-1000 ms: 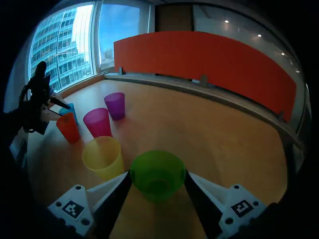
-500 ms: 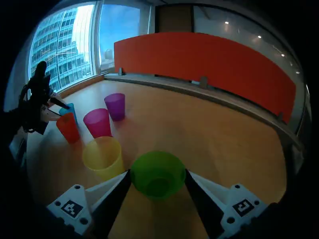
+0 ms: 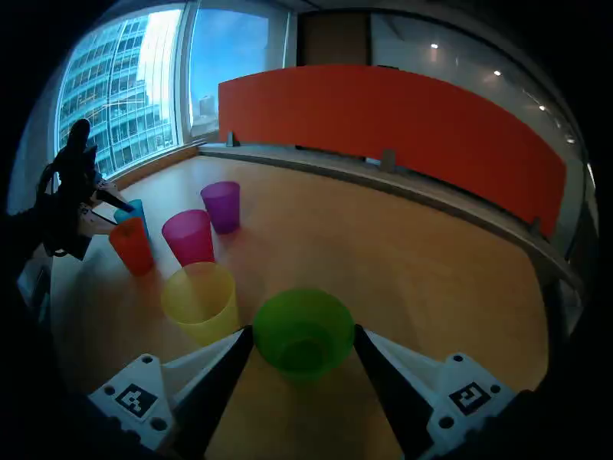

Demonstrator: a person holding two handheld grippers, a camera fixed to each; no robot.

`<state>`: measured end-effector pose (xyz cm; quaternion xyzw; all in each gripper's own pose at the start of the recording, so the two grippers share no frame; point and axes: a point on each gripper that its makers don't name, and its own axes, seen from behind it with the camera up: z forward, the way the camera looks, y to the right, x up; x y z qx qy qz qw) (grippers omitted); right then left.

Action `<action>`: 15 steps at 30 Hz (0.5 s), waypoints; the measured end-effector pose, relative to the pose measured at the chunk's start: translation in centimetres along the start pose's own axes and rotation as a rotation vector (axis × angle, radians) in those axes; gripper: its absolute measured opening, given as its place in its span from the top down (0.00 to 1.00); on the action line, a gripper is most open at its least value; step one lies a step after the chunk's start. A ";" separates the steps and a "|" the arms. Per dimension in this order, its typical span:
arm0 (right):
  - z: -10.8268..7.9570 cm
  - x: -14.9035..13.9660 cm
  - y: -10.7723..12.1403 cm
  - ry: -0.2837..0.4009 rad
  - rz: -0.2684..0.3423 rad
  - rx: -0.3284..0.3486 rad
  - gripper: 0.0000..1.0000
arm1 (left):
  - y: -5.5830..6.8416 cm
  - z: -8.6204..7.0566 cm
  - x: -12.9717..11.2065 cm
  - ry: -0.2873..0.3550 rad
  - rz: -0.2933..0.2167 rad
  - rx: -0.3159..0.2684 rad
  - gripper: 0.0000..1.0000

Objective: Pour water

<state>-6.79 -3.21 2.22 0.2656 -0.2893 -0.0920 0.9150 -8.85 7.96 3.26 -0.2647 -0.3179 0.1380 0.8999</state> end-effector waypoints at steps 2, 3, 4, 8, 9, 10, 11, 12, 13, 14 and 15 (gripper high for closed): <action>-0.1 0.0 0.0 0.000 0.000 -0.002 0.01 | -0.1 -0.1 -0.2 -0.005 0.005 0.004 0.12; -0.2 0.0 0.0 0.000 0.001 -0.003 0.01 | -0.1 -0.1 -0.3 -0.008 0.006 0.006 0.12; -0.3 0.0 0.0 0.001 0.002 -0.004 0.00 | -0.2 -0.1 -0.4 -0.010 0.007 0.008 0.12; -0.7 -0.1 0.0 0.002 0.004 -0.008 0.01 | -0.4 -0.2 -0.9 -0.023 0.005 0.012 0.12; -0.9 -0.2 0.0 0.002 0.003 -0.010 0.01 | -0.5 -0.3 -1.0 -0.025 0.003 0.013 0.12; -1.0 -0.3 0.1 0.001 0.002 -0.011 0.01 | -0.5 -0.4 -1.1 -0.026 0.002 0.014 0.12; -1.2 -0.4 0.1 0.001 0.001 -0.013 0.01 | -0.6 -0.5 -1.2 -0.027 0.001 0.016 0.12; -1.4 -0.5 0.1 0.001 0.000 -0.015 0.00 | -0.7 -0.6 -1.3 -0.029 0.000 0.018 0.12; -1.5 -0.5 0.1 0.001 -0.001 -0.017 0.00 | -0.8 -0.7 -1.4 -0.030 -0.001 0.021 0.12; -1.7 -0.6 0.1 0.001 -0.002 -0.019 0.01 | -0.9 -0.9 -1.6 -0.031 -0.002 0.023 0.12; -1.9 -0.6 0.1 0.002 -0.002 -0.021 0.01 | -1.0 -1.0 -1.7 -0.033 -0.003 0.027 0.12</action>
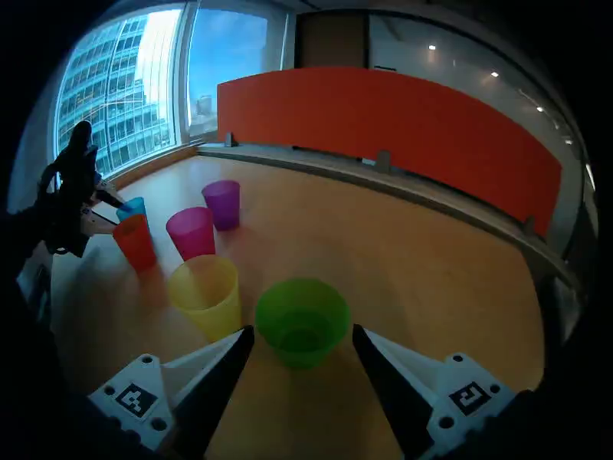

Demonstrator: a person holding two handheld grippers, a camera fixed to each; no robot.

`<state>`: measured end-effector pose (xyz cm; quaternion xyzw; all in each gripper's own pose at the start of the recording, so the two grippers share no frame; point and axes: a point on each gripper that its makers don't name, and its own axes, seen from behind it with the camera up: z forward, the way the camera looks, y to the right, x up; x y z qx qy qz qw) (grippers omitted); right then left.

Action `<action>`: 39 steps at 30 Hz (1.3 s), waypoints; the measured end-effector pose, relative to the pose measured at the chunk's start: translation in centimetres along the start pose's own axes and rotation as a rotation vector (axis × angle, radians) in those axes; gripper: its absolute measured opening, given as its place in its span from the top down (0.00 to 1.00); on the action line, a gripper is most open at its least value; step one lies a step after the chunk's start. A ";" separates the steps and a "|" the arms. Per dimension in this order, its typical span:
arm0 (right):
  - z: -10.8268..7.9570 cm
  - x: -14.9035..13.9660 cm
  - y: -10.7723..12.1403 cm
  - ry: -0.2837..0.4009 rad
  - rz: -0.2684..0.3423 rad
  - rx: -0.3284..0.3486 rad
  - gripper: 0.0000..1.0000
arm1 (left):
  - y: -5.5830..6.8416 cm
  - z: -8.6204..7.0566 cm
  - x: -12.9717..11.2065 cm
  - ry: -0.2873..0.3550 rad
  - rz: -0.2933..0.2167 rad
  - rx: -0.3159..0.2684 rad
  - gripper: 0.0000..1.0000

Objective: Pour water

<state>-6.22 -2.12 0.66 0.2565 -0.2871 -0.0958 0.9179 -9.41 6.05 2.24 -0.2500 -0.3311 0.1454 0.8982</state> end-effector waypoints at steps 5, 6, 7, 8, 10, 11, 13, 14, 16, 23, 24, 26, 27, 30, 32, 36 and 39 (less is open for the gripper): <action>-0.9 -0.2 -0.2 0.007 0.004 -0.007 0.01 | -0.3 -0.9 -0.8 -0.005 -0.007 0.013 0.12; -1.1 -0.3 -0.2 0.010 0.004 -0.008 0.01 | -0.3 -1.1 -0.9 -0.004 -0.010 0.015 0.12; -1.2 -0.3 -0.3 0.011 0.005 -0.009 0.01 | -0.3 -1.3 -1.0 -0.003 -0.012 0.016 0.12; -1.4 -0.4 -0.3 0.013 0.005 -0.009 0.01 | -0.2 -1.5 -1.1 -0.002 -0.015 0.017 0.12; -1.7 -0.3 -0.5 0.018 0.004 -0.012 0.01 | -0.3 -1.9 -1.3 0.002 -0.021 0.023 0.12; -1.9 -0.3 -0.5 0.021 0.004 -0.013 0.01 | -0.3 -2.1 -1.4 0.004 -0.023 0.026 0.12; -2.3 -0.1 -0.7 0.030 0.002 -0.016 0.01 | -0.2 -2.6 -1.5 0.012 -0.029 0.031 0.12; -2.5 0.0 -0.8 0.035 0.002 -0.018 0.01 | -0.2 -2.8 -1.5 0.015 -0.032 0.033 0.12; -2.9 0.2 -1.0 0.047 0.002 -0.020 0.01 | -0.1 -3.2 -1.5 0.025 -0.039 0.039 0.12; -4.2 1.4 -1.8 0.095 0.001 -0.037 0.01 | -0.3 -4.8 -1.2 0.066 -0.065 0.074 0.12; -4.4 1.6 -1.8 0.102 -0.001 -0.041 0.01 | -0.4 -5.0 -1.0 0.075 -0.069 0.081 0.12; -4.8 1.9 -1.9 0.114 -0.005 -0.049 0.01 | -0.5 -5.4 -0.7 0.091 -0.077 0.092 0.13; -5.0 2.1 -1.9 0.122 -0.007 -0.054 0.01 | -0.6 -5.7 -0.5 0.101 -0.082 0.098 0.13; -5.6 2.9 -1.9 0.149 -0.012 -0.071 0.01 | -1.0 -6.4 0.2 0.137 -0.099 0.118 0.13; -6.0 3.5 -2.0 0.169 -0.014 -0.081 0.01 | -1.2 -6.8 0.7 0.161 -0.110 0.131 0.13; -6.8 4.9 -1.8 0.214 -0.011 -0.111 0.01 | -1.9 -7.7 1.8 0.212 -0.121 0.164 0.13; -7.4 6.0 -1.6 0.256 -0.009 -0.141 0.01 | -2.6 -8.8 3.1 0.265 -0.127 0.197 0.13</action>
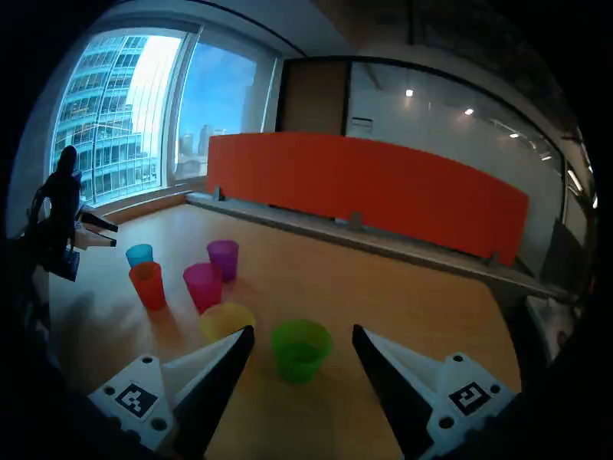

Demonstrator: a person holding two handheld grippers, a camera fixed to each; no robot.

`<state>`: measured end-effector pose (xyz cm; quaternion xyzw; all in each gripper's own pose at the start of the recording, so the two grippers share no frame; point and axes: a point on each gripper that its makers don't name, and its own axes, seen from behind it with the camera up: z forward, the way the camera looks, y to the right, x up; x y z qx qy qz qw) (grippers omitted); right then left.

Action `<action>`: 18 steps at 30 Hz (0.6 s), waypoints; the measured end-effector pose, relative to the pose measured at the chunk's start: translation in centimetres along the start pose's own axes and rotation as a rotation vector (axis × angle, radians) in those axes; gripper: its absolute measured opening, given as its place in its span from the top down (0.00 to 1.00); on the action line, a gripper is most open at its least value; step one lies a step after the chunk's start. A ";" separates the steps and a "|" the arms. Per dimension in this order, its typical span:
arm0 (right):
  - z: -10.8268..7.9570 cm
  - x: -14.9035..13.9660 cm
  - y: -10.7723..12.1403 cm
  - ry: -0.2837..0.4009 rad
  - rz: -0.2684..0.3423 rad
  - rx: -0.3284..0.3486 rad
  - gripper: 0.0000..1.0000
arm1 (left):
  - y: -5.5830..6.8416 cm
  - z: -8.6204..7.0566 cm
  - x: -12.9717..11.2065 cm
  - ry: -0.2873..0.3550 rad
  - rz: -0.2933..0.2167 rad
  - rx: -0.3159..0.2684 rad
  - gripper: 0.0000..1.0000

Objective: Pour water

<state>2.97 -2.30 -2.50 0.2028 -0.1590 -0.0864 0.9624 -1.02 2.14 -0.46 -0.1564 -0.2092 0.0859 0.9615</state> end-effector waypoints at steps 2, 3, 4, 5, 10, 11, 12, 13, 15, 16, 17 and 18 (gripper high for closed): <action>-0.2 1.0 0.3 0.031 0.001 -0.024 0.01 | -0.6 -0.5 1.4 0.049 -0.007 0.026 0.13; -0.3 1.4 0.5 0.048 0.000 -0.038 0.01 | -0.8 -0.7 2.0 0.074 -0.010 0.041 0.13; -0.5 2.0 0.8 0.067 -0.001 -0.055 0.01 | -1.1 -1.1 2.8 0.103 -0.013 0.058 0.13; -0.6 2.5 1.0 0.084 -0.002 -0.070 0.01 | -1.4 -1.3 3.4 0.129 -0.016 0.073 0.13; -0.9 4.2 2.0 0.156 -0.017 -0.141 0.01 | -1.4 -2.3 5.7 0.226 -0.036 0.112 0.13; -1.0 4.5 2.1 0.167 -0.020 -0.152 0.01 | -1.4 -2.4 6.0 0.241 -0.042 0.115 0.13; -1.0 4.7 2.2 0.177 -0.021 -0.160 0.01 | -1.3 -2.5 6.4 0.255 -0.050 0.118 0.13; -1.1 5.0 2.2 0.189 -0.020 -0.169 0.01 | -1.2 -2.7 6.7 0.271 -0.060 0.121 0.13; -1.2 5.4 2.2 0.207 -0.017 -0.183 0.01 | -1.0 -3.0 7.4 0.300 -0.076 0.123 0.13; -1.2 5.5 2.2 0.215 -0.013 -0.189 0.01 | -0.8 -3.1 7.7 0.315 -0.085 0.121 0.13; -1.3 5.7 2.2 0.223 -0.009 -0.194 0.01 | -0.6 -3.3 8.0 0.329 -0.093 0.119 0.13; -1.3 5.8 2.3 0.230 -0.004 -0.199 0.01 | -0.5 -3.4 8.2 0.341 -0.098 0.119 0.13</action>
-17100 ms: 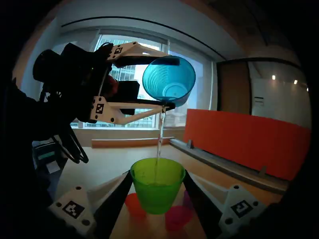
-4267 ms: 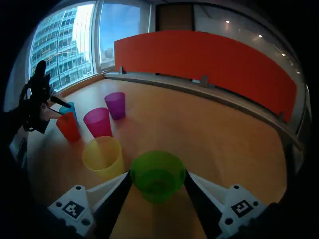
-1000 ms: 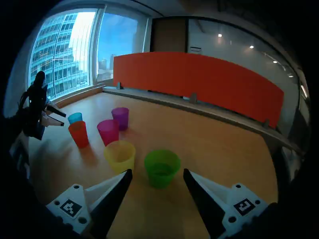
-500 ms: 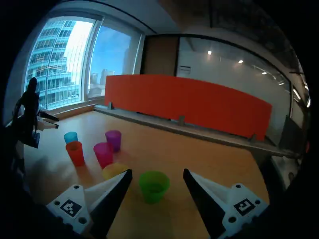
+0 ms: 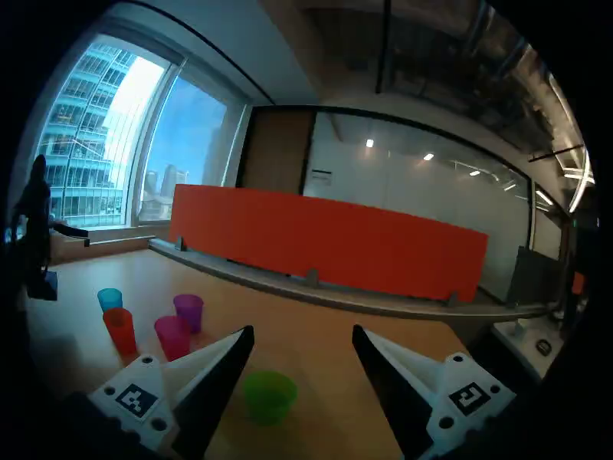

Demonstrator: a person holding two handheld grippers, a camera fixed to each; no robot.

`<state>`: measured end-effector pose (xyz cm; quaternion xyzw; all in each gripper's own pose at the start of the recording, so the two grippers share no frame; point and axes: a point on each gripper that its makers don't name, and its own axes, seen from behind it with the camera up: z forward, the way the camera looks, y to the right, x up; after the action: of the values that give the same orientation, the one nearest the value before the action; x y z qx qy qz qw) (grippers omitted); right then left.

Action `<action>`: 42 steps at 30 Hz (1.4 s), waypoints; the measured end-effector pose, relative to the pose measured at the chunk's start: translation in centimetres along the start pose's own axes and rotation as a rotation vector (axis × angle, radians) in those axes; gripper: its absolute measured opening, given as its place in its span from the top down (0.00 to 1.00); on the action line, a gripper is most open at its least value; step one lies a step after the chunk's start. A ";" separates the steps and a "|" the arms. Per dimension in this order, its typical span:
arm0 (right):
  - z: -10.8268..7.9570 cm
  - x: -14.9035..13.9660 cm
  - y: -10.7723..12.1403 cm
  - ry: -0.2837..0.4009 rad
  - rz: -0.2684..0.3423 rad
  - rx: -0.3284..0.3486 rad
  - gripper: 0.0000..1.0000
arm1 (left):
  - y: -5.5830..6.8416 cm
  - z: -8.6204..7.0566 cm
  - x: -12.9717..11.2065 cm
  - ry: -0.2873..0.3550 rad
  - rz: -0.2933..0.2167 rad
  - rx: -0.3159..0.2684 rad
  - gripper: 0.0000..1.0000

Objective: Pour water

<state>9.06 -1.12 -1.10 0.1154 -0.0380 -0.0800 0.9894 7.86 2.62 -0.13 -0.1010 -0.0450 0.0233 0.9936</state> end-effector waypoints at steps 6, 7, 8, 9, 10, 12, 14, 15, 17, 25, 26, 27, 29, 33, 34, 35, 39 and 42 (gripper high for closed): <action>0.0 0.4 0.4 0.035 0.036 -0.029 0.01 | 0.3 -0.4 0.9 0.051 -0.030 0.011 0.13; 0.0 0.4 0.5 0.039 0.040 -0.034 0.01 | 0.3 -0.5 1.0 0.060 -0.035 0.015 0.13; 0.0 0.4 0.6 0.042 0.044 -0.038 0.01 | 0.3 -0.5 1.2 0.068 -0.039 0.018 0.13; 0.0 0.4 0.7 0.045 0.047 -0.042 0.01 | 0.2 -0.6 1.3 0.077 -0.043 0.024 0.13; 0.0 0.4 0.8 0.049 0.050 -0.048 0.01 | 0.1 -0.7 1.5 0.087 -0.046 0.032 0.13; -0.1 0.4 0.9 0.053 0.054 -0.057 0.01 | 0.0 -0.8 1.8 0.103 -0.052 0.045 0.13; -0.1 0.2 1.0 0.056 0.059 -0.066 0.01 | -0.1 -0.9 2.0 0.115 -0.055 0.056 0.13; -0.1 0.1 1.1 0.056 0.061 -0.069 0.01 | -0.1 -0.9 2.0 0.120 -0.056 0.061 0.13; -0.2 -0.1 1.0 0.057 0.065 -0.074 0.01 | -0.1 -0.9 2.0 0.130 -0.058 0.071 0.13; -0.1 -0.5 1.3 0.062 0.065 -0.106 0.01 | 0.1 -0.9 1.6 0.144 -0.070 0.102 0.13; 0.0 -0.6 1.3 0.062 0.067 -0.108 0.01 | 0.2 -0.9 1.5 0.145 -0.073 0.104 0.13; 0.0 -0.6 1.3 0.062 0.067 -0.110 0.01 | 0.2 -0.9 1.5 0.145 -0.074 0.105 0.13; 0.1 -0.8 1.3 0.061 0.068 -0.113 0.01 | 0.2 -0.9 1.3 0.143 -0.077 0.108 0.13; 0.2 -0.8 1.4 0.065 0.065 -0.128 0.01 | 0.1 -1.0 1.2 0.142 -0.074 0.126 0.13; 0.2 -0.8 1.3 0.067 0.064 -0.131 0.01 | 0.0 -1.1 1.2 0.144 -0.074 0.133 0.13; 0.2 -0.8 1.3 0.069 0.064 -0.133 0.01 | 0.0 -1.1 1.2 0.146 -0.074 0.139 0.13; 0.2 -1.0 1.1 0.077 0.068 -0.141 0.01 | -0.2 -1.3 0.6 0.149 -0.080 0.157 0.13; 0.1 -1.2 1.1 0.080 0.076 -0.149 0.01 | -0.4 -1.4 -0.2 0.147 -0.078 0.172 0.13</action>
<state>8.07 0.08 -0.76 0.0430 0.0032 -0.0404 0.9983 7.76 1.90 -1.43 -0.0150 0.0261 -0.0193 0.9994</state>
